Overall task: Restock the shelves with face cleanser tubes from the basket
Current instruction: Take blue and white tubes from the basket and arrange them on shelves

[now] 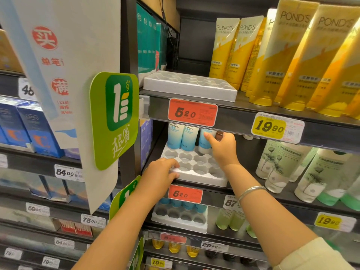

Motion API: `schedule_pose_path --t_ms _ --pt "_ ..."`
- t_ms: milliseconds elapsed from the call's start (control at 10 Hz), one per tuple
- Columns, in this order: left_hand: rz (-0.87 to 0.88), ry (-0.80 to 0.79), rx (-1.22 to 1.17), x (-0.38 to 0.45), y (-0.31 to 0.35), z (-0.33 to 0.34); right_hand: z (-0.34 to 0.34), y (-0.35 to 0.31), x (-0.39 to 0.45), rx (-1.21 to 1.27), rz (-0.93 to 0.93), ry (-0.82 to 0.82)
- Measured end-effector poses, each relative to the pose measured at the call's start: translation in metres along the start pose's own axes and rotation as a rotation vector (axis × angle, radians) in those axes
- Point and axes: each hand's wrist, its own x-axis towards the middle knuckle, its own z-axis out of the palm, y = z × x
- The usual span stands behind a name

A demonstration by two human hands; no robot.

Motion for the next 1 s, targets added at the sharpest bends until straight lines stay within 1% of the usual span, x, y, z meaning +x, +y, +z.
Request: schedule_pose_path --t_ms 200,300,500,700,800,900,1000 --pt "0.001 -0.004 -0.004 0.000 0.000 0.000 0.003 0.002 -0.001 0.020 -0.006 -0.015" --pt "0.003 0.000 -0.007 0.000 0.000 0.000 0.004 0.007 0.000 -0.046 0.000 -0.024" --pt "-0.002 -0.003 -0.012 0.000 0.000 0.000 0.009 0.013 0.004 -0.099 0.030 -0.054" --pt "0.001 0.014 -0.038 0.000 0.000 0.001 0.010 0.016 0.001 -0.096 0.039 -0.031" --pt "0.002 0.047 -0.059 -0.002 0.001 0.004 0.010 0.016 -0.002 -0.118 0.061 -0.035" --pt "0.002 0.061 -0.084 -0.005 0.002 0.005 0.007 0.013 -0.004 -0.231 0.093 -0.060" --pt "0.000 0.063 -0.096 -0.006 0.004 0.004 -0.004 0.008 -0.013 -0.294 0.111 -0.045"
